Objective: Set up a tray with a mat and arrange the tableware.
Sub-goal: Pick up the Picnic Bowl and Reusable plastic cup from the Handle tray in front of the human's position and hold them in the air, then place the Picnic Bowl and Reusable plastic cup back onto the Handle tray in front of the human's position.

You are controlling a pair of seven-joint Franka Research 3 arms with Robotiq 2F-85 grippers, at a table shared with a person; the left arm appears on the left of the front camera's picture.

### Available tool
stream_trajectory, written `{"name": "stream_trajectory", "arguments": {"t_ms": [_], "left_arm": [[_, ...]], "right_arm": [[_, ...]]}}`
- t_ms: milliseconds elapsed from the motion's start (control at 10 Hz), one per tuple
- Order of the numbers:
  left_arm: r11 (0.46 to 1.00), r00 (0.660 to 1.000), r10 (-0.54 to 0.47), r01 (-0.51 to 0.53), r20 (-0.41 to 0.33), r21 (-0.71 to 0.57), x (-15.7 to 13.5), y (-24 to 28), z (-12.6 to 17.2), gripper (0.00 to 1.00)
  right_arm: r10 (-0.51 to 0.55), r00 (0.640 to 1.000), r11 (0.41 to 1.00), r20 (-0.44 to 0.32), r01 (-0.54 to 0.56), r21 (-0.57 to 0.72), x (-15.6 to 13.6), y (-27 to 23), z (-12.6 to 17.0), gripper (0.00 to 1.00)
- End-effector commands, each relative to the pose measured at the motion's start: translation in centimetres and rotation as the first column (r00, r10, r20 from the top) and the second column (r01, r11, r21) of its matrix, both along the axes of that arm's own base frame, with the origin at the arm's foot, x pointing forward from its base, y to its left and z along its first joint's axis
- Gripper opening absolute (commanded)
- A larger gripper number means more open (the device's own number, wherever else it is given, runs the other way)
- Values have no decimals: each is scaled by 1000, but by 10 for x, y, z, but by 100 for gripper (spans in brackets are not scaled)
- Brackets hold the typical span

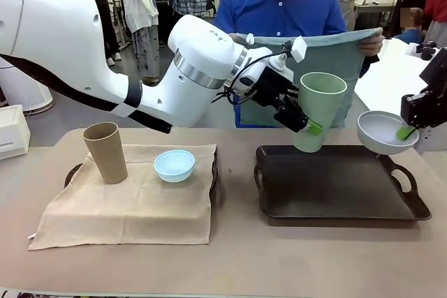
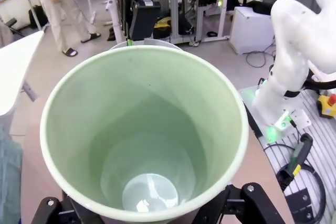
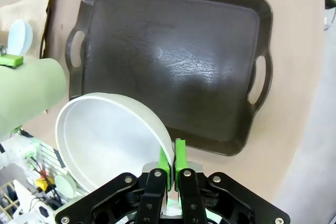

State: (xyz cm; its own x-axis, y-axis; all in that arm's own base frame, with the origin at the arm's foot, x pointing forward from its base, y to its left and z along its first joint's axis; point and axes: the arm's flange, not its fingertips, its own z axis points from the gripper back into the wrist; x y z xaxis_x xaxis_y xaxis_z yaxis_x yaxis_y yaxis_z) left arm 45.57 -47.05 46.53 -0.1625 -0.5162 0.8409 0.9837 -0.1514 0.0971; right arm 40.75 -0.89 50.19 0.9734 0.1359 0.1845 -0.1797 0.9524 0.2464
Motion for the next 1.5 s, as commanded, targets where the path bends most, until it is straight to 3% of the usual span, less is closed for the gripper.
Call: {"name": "stream_trajectory", "arguments": {"t_ms": [0,100,1400], "left_arm": [[998,998,54,-53,-22,42,-3,8,-5,0],[1000,1000,0,0,0,0,0,0,0,0],[1000,1000,0,0,0,0,0,0,0,0]], "right_arm": [[0,1000,1000,7,0,-2,-1,0,3,0],[0,1000,1000,7,0,-2,-1,0,3,0],[0,1000,1000,7,0,-2,-1,0,3,0]]}}
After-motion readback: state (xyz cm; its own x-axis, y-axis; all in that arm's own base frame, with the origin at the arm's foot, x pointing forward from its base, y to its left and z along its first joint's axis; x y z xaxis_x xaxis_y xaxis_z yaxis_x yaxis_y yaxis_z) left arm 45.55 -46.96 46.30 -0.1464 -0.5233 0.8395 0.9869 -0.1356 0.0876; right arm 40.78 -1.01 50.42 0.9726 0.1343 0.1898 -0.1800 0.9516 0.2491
